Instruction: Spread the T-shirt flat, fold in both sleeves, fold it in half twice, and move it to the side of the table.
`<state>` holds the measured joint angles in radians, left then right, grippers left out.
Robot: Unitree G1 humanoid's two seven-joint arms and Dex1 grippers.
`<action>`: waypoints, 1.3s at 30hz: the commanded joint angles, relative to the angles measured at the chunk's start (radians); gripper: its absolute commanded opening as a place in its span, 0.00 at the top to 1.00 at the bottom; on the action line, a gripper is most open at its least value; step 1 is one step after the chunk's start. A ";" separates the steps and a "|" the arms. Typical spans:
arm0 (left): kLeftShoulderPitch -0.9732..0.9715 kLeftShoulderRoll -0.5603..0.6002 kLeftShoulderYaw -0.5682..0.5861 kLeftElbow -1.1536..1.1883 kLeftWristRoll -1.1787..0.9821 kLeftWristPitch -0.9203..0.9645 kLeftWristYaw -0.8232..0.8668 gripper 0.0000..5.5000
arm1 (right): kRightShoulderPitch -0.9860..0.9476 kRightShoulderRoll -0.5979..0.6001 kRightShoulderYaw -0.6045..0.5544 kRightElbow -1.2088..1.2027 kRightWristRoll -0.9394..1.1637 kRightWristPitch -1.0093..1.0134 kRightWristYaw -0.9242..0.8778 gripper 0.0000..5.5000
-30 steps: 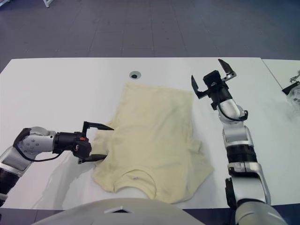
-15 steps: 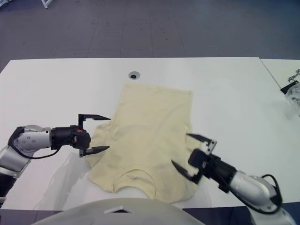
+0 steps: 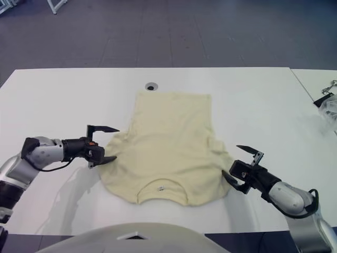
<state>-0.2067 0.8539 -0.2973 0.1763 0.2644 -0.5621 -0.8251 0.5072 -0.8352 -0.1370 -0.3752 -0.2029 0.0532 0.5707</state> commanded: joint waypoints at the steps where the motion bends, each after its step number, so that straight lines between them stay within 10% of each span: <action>1: -0.046 -0.060 -0.047 0.048 0.028 0.042 -0.022 0.02 | -0.079 0.012 0.054 0.096 -0.038 0.026 0.002 0.02; 15: 0.046 0.019 0.159 -0.223 -0.112 0.136 0.008 0.02 | -0.049 0.063 -0.141 -0.171 0.138 0.119 0.029 0.02; 26: 0.614 -0.180 0.420 -0.711 -0.528 0.911 0.213 0.02 | 0.033 0.495 -0.380 -0.361 0.647 0.734 -0.159 0.02; 39: 0.472 -0.347 0.399 -0.605 -0.643 1.235 0.345 0.18 | -0.161 0.537 -0.364 -0.082 0.686 0.774 -0.291 0.12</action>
<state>0.2911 0.5184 0.1086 -0.4446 -0.3522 0.6231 -0.4742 0.3672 -0.2878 -0.5053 -0.5037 0.4955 0.8417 0.2940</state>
